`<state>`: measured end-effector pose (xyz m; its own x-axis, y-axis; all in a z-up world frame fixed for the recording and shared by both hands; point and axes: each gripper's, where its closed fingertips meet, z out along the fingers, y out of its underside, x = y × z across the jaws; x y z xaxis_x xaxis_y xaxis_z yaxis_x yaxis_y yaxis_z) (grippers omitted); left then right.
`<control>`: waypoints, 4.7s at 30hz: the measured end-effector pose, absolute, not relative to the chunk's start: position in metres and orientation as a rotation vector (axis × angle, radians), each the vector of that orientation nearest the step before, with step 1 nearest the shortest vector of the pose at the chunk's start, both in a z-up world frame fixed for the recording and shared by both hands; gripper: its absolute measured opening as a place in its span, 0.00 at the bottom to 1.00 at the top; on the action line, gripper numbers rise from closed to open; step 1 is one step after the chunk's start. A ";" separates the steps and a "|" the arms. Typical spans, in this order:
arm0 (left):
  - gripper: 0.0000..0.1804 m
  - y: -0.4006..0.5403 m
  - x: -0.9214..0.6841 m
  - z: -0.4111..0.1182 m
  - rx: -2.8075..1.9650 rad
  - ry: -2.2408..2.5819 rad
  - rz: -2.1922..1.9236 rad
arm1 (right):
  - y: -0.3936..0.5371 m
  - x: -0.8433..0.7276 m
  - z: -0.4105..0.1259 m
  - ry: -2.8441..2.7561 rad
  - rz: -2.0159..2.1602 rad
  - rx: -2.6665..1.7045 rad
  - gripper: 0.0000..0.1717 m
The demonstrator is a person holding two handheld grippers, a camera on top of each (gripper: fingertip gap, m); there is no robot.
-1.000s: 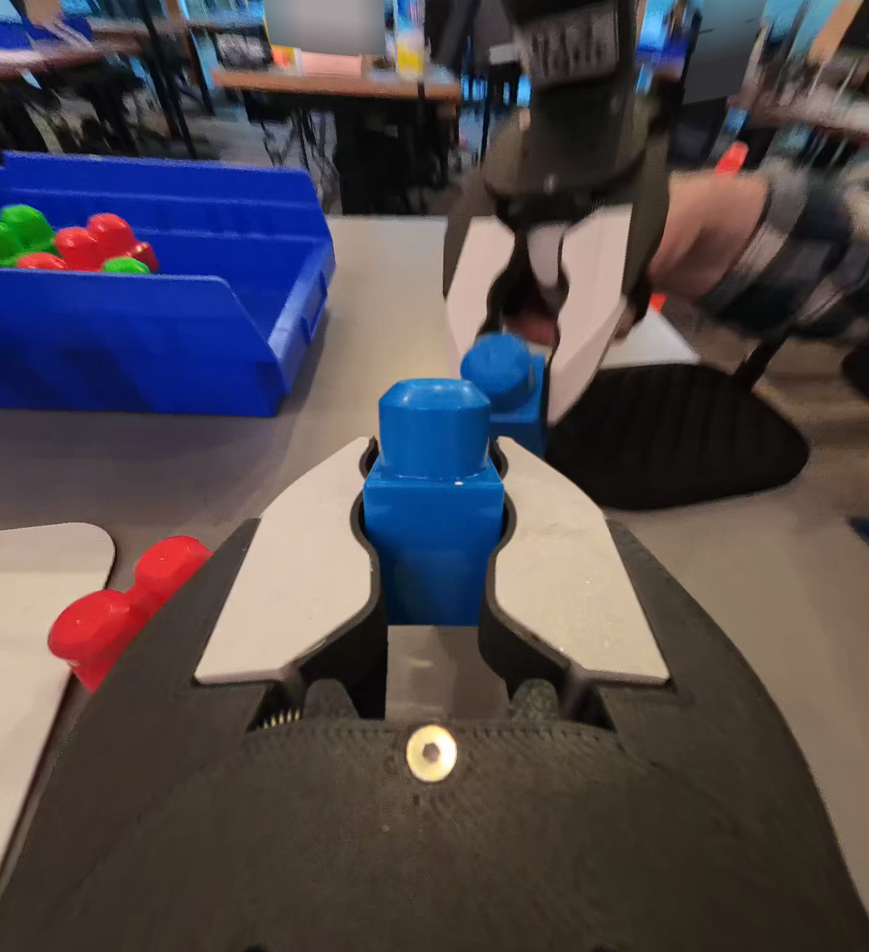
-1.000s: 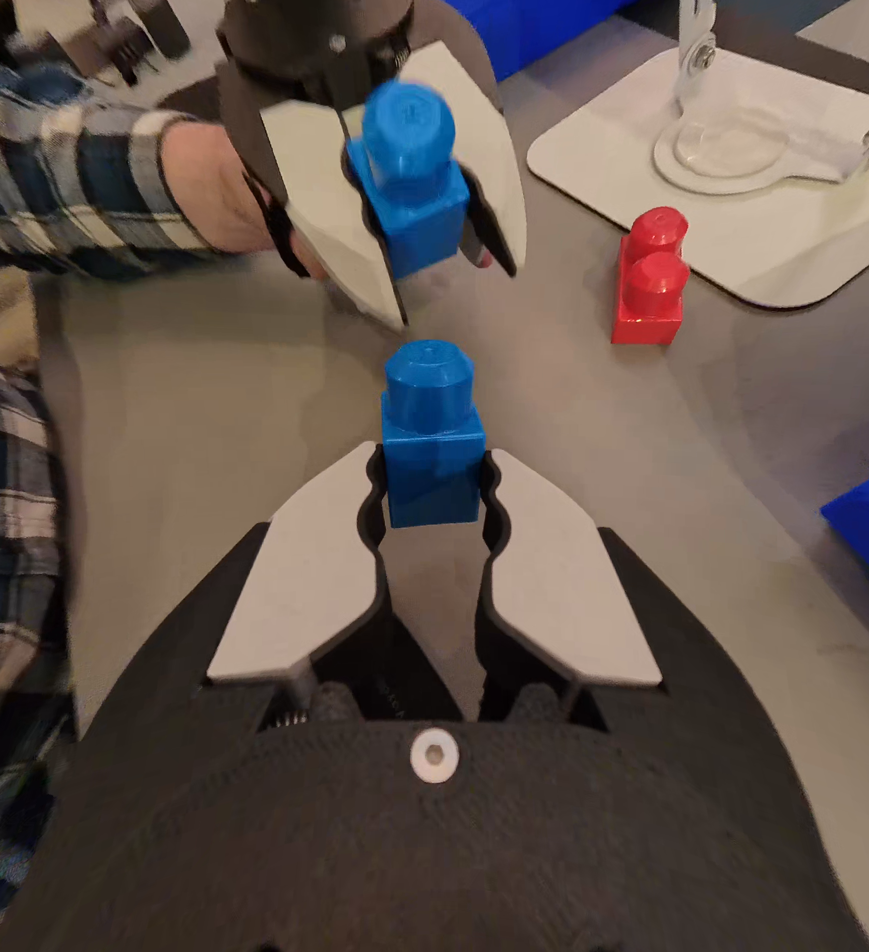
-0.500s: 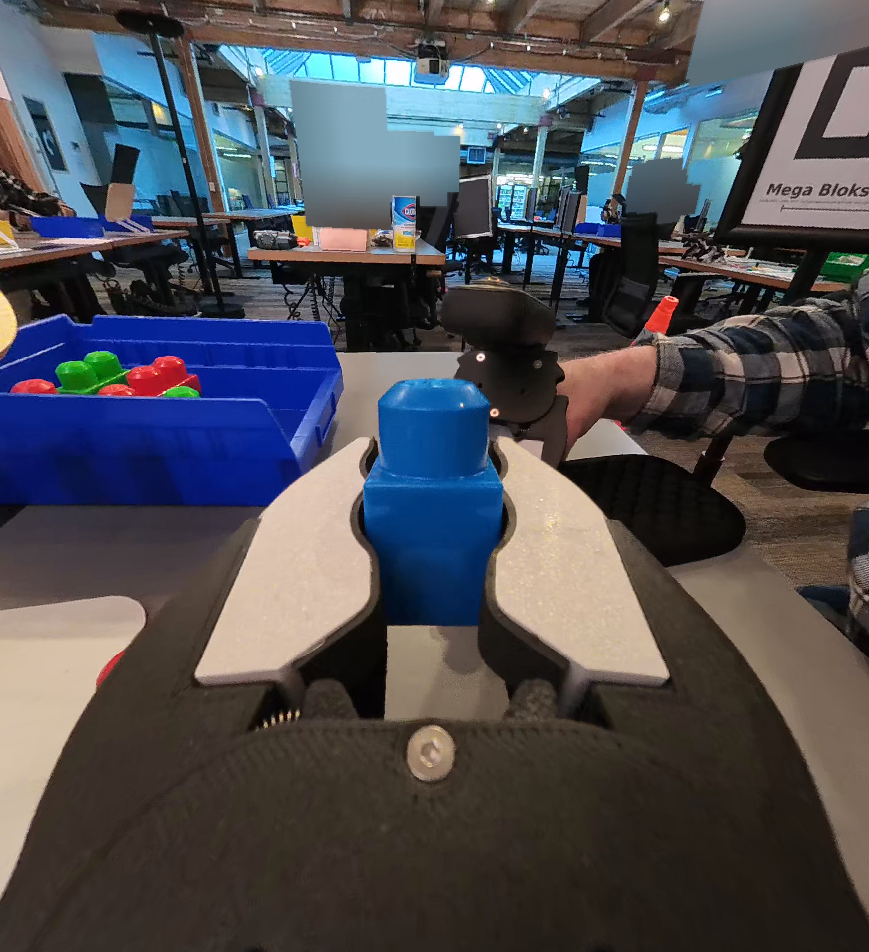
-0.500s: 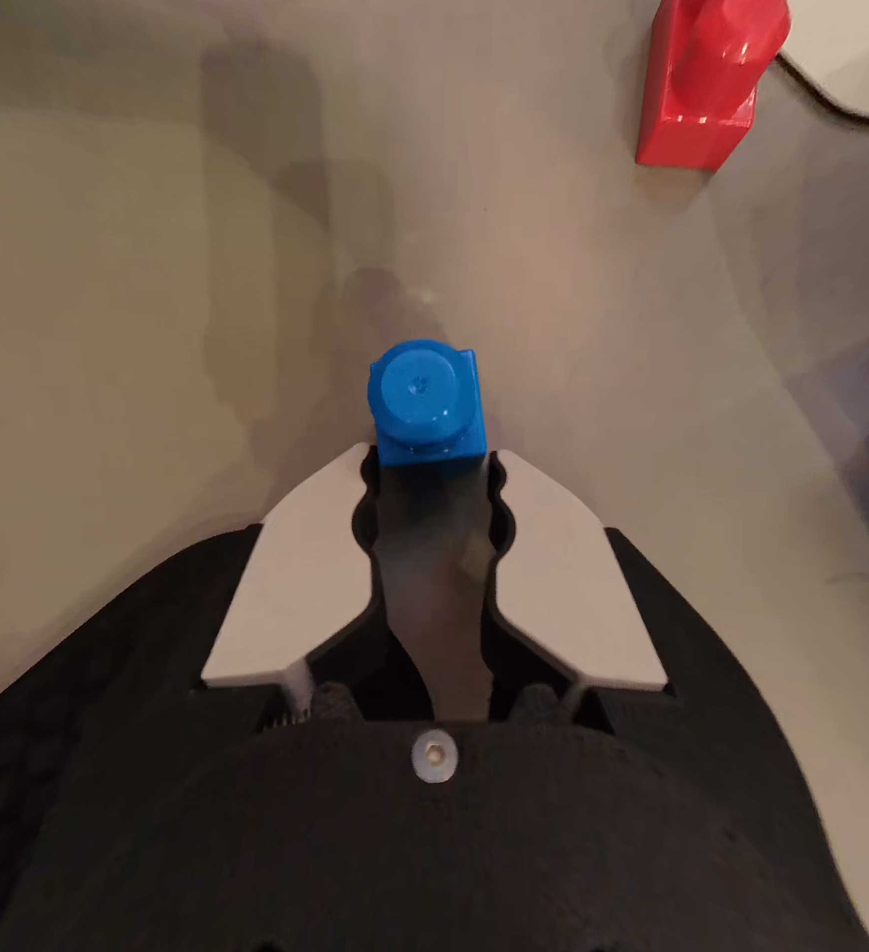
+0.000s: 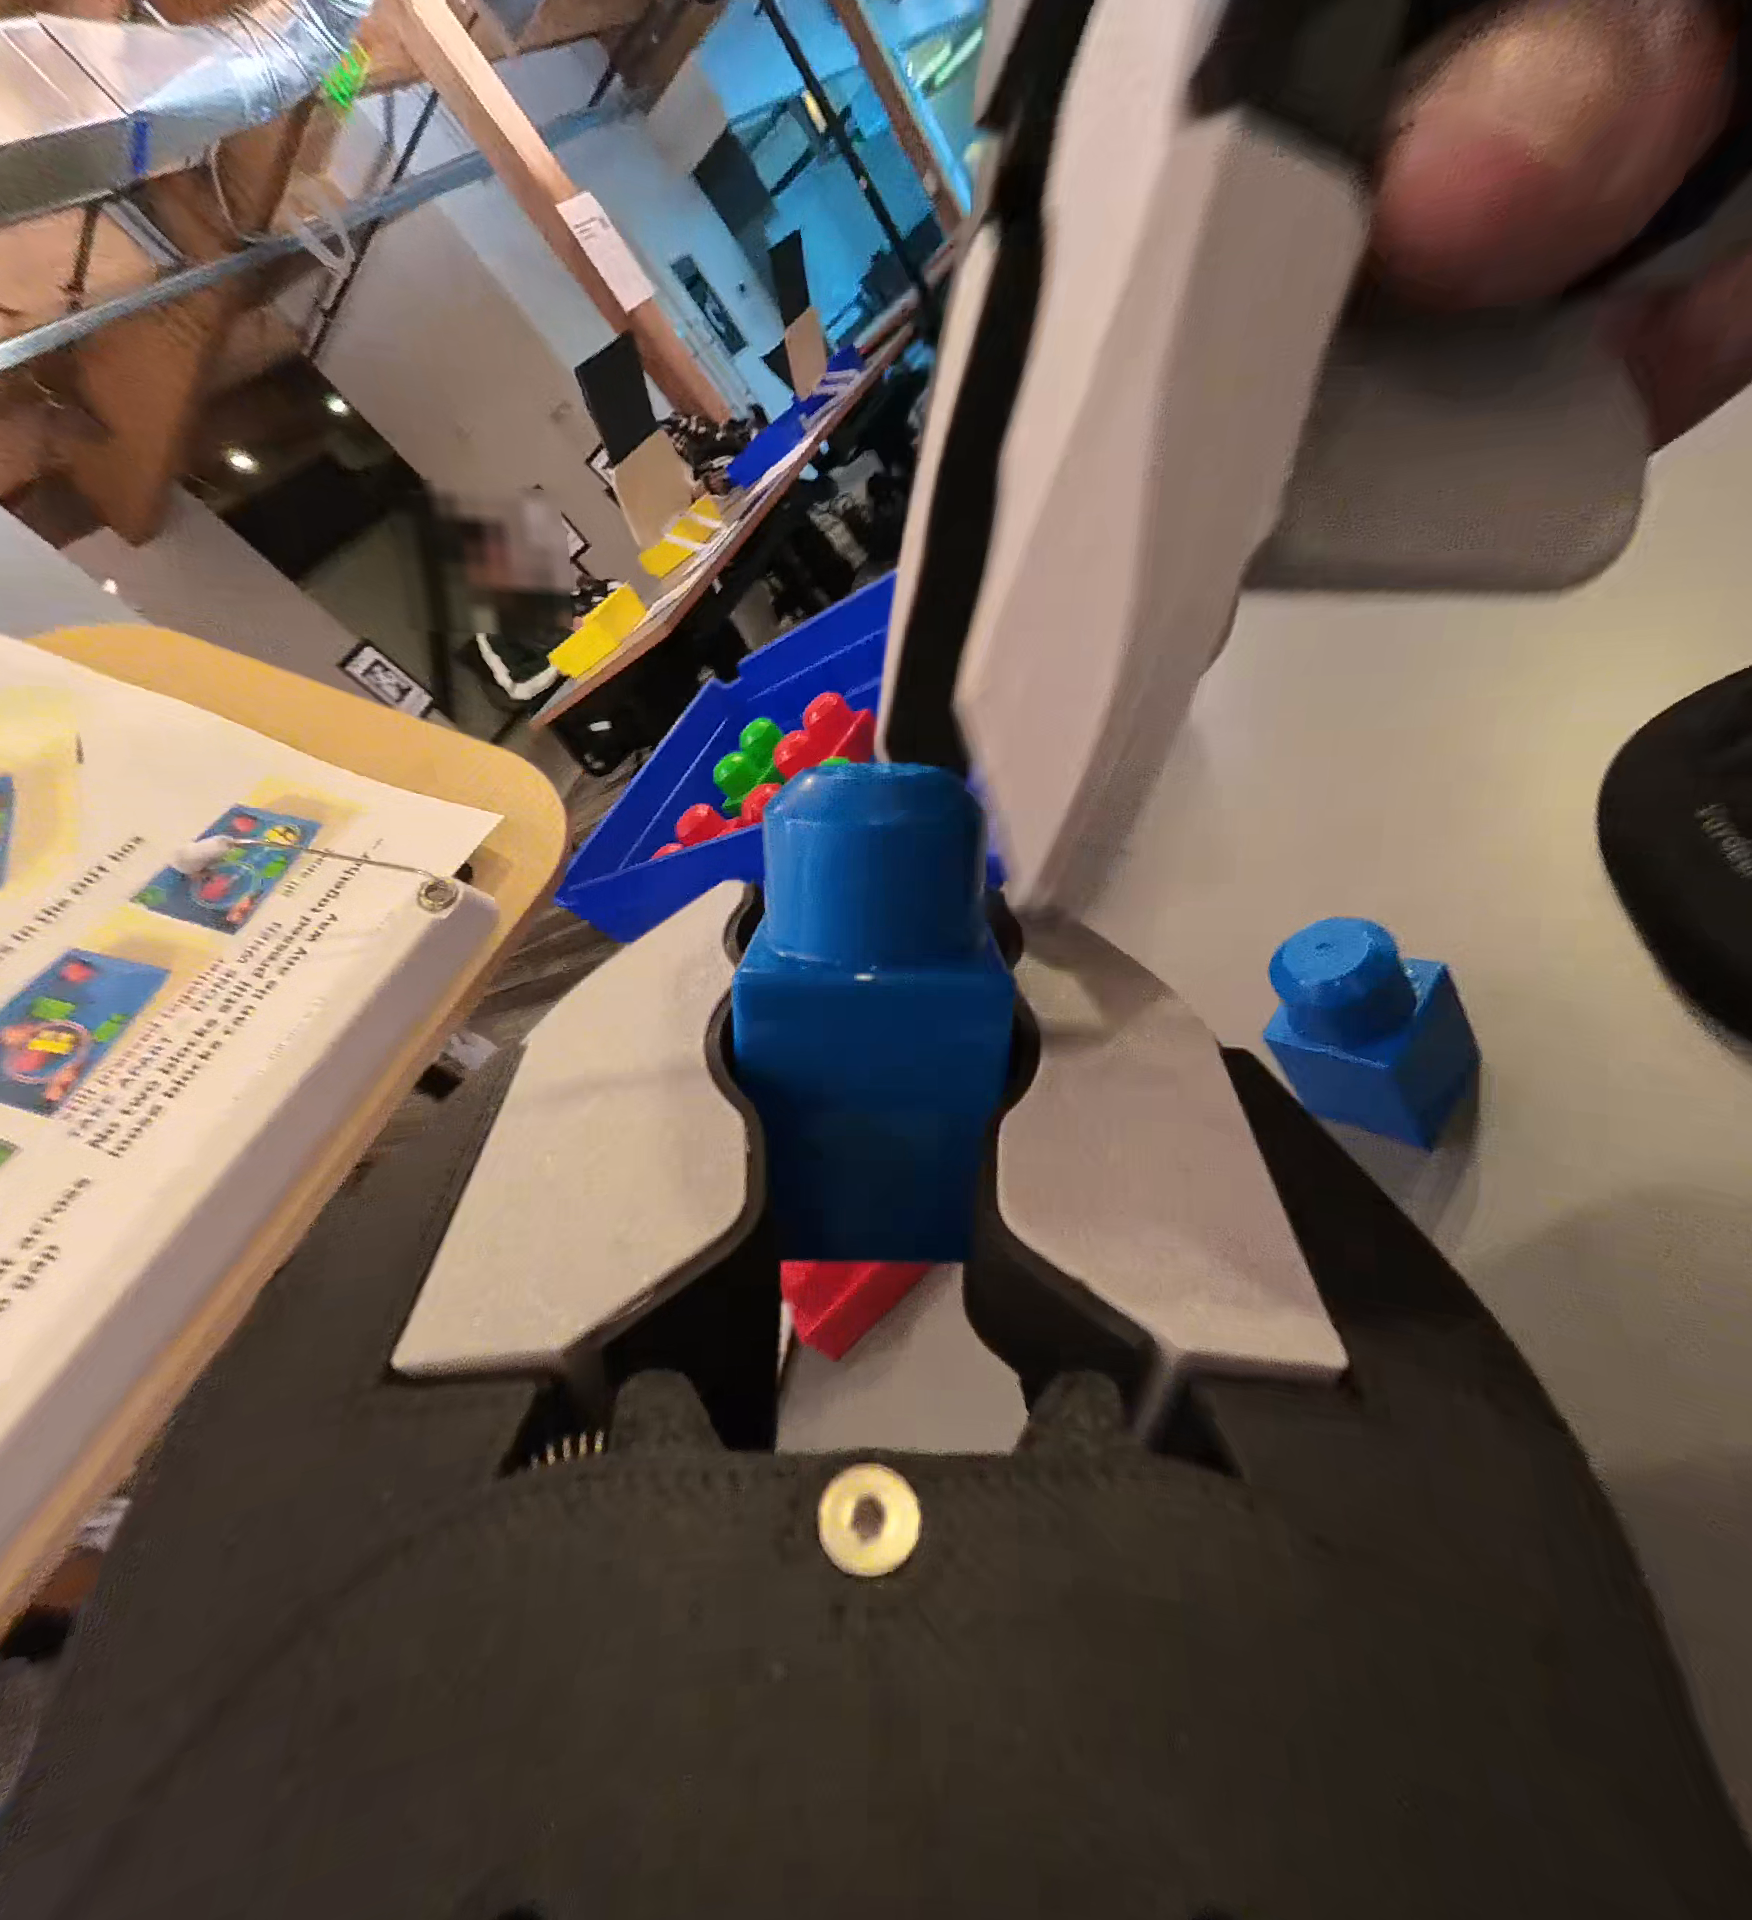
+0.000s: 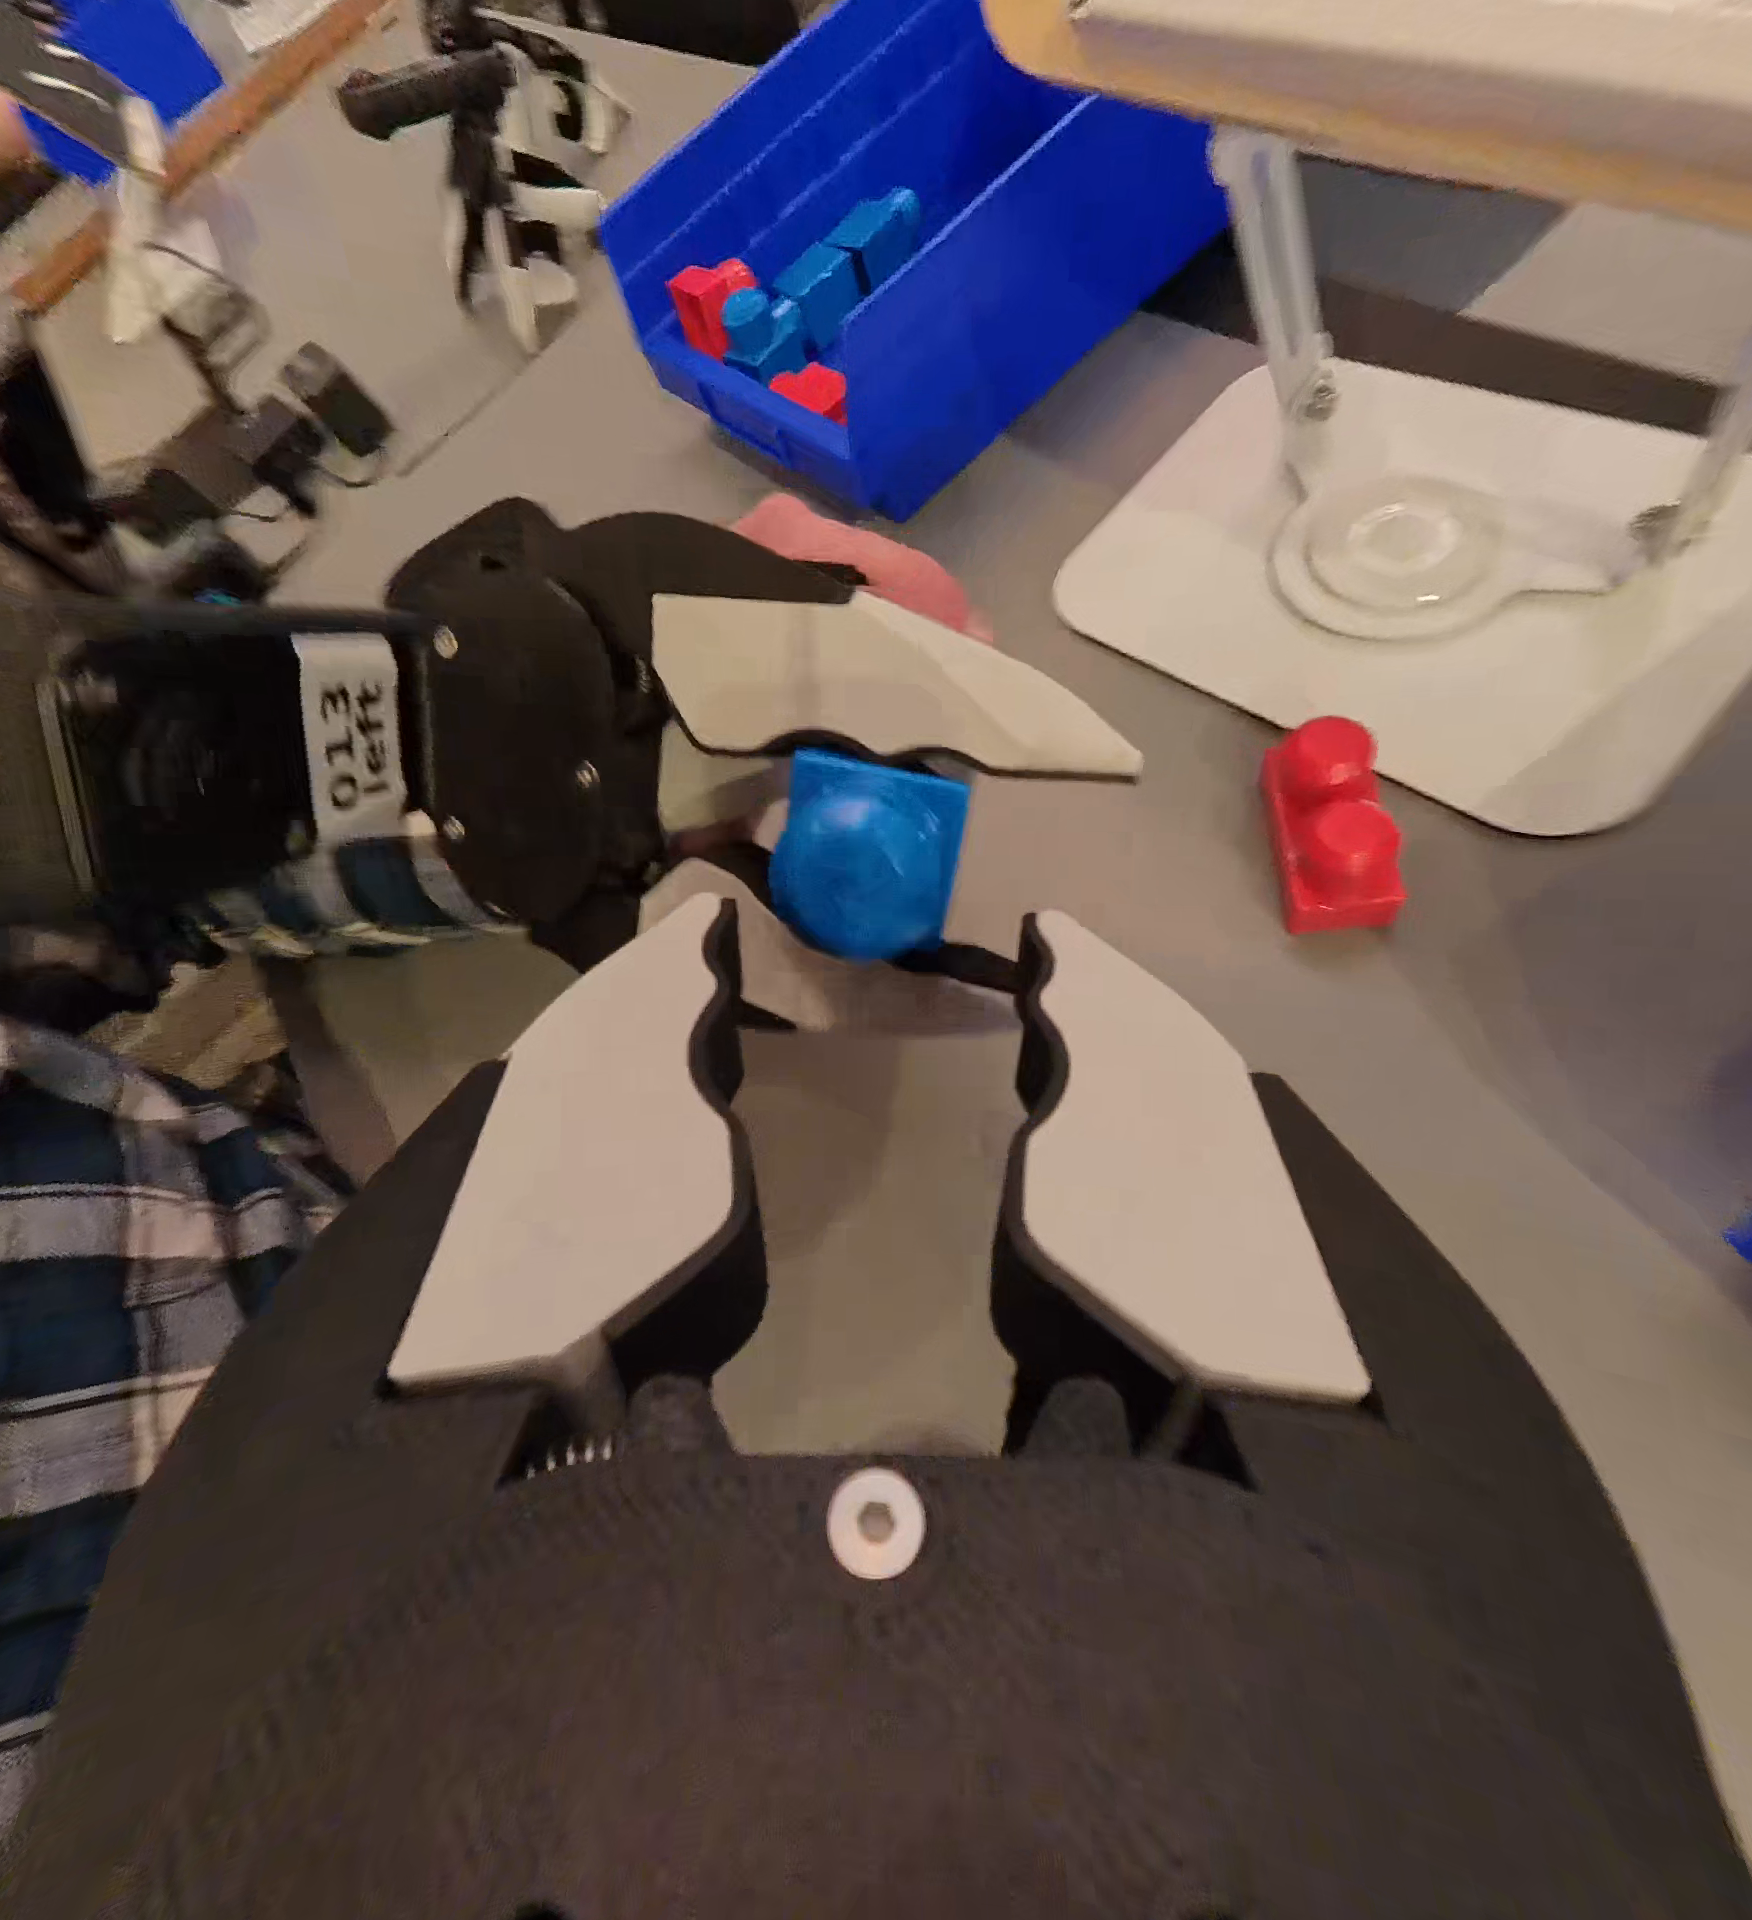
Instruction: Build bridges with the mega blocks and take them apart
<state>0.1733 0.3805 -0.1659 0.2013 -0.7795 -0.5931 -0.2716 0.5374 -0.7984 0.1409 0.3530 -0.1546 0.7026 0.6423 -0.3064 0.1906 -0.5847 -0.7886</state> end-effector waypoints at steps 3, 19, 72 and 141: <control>0.22 0.378 0.175 -0.167 -0.958 1.390 -0.344 | 0.357 0.131 -0.160 -0.630 0.806 -2.131 0.20; 0.48 0.336 0.184 -0.245 -1.323 1.764 -1.045 | 0.297 0.258 -0.263 -1.434 0.268 -2.567 0.20; 0.31 0.324 0.190 -0.311 -1.278 2.288 -0.904 | 0.320 0.183 -0.294 -1.248 0.514 -2.258 0.16; 0.34 0.292 0.176 -0.102 -0.518 1.571 -0.693 | 0.308 0.092 -0.098 -0.687 1.679 -1.605 0.41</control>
